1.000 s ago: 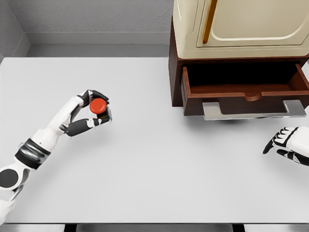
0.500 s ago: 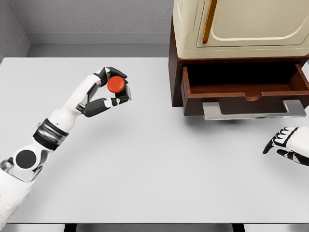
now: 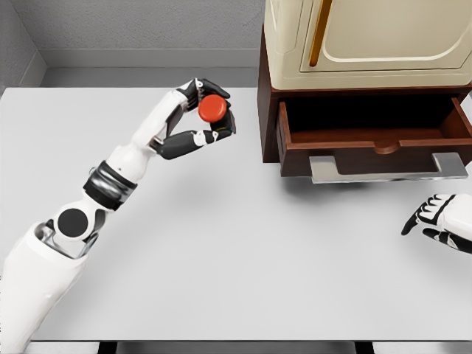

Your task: Put the switch into the drawer with left arm, and close the drawer with right arm

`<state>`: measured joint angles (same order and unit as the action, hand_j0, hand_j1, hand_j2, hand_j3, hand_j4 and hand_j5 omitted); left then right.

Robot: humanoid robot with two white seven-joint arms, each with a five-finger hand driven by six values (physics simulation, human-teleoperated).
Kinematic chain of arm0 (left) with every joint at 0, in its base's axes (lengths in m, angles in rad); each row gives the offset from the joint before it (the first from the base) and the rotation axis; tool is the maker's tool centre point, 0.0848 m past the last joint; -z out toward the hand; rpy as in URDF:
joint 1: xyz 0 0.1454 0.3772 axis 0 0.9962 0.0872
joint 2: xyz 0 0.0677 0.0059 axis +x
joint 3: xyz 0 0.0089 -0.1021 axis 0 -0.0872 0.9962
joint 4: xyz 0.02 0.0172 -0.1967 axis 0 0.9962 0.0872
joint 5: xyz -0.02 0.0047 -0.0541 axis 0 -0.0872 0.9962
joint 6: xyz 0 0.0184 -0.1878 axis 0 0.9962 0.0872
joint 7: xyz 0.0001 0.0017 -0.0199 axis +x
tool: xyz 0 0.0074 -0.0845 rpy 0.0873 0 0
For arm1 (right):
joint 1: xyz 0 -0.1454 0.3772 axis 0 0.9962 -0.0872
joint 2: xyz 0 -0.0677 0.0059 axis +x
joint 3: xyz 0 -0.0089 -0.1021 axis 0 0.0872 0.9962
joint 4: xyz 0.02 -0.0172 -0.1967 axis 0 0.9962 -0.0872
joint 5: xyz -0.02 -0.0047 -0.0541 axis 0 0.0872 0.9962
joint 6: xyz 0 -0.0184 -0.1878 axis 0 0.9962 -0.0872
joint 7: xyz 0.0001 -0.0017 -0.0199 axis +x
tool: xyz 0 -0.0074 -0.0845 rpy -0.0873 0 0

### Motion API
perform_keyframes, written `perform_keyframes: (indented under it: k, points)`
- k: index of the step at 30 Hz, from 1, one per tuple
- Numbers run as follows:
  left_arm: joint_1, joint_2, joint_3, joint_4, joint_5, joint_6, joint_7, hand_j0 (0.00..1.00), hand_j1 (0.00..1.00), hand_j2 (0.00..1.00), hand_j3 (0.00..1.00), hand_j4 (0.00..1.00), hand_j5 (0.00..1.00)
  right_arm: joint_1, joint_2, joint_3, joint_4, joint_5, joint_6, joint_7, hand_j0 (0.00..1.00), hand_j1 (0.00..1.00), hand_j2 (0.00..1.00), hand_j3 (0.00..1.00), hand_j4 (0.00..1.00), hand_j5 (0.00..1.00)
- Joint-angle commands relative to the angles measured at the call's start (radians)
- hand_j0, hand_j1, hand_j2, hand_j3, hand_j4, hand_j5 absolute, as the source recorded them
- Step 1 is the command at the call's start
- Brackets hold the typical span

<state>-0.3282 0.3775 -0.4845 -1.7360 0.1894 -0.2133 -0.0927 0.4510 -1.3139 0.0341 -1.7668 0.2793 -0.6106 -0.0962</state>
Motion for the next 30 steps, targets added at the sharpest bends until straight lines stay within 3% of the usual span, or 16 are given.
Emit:
perform_keyframes:
  k: [1,8,12,21,30]
  points:
    - [-0.003,-0.04,-0.005,0.003,-0.031,0.029,0.001,0.36,0.36,0.36,0.36,0.36,0.36,0.0,-0.001,0.0,0.0,-0.006,0.0,0.001,0.53,0.53,0.53,0.53,0.53,0.53]
    - [-0.04,-0.086,-0.02,0.004,-0.054,0.046,0.001,0.36,0.36,0.36,0.36,0.36,0.36,0.0,-0.002,0.0,0.0,-0.006,0.0,0.0,0.53,0.53,0.53,0.53,0.53,0.53]
    - [-0.049,-0.155,-0.025,0.009,-0.151,0.069,0.001,0.36,0.36,0.36,0.36,0.36,0.36,0.002,-0.002,-0.002,0.0,-0.008,0.0,0.0,0.53,0.53,0.53,0.53,0.53,0.53]
    - [-0.081,-0.262,-0.039,0.055,-0.258,0.091,0.001,0.36,0.36,0.36,0.36,0.36,0.36,0.002,-0.005,-0.002,0.0,-0.006,0.0,0.001,0.53,0.53,0.53,0.53,0.53,0.53]
    - [-0.12,-0.298,-0.068,0.053,-0.452,0.109,0.001,0.35,0.35,0.35,0.35,0.35,0.35,0.002,-0.004,-0.002,0.0,-0.006,0.0,0.0,0.53,0.53,0.53,0.53,0.53,0.53]
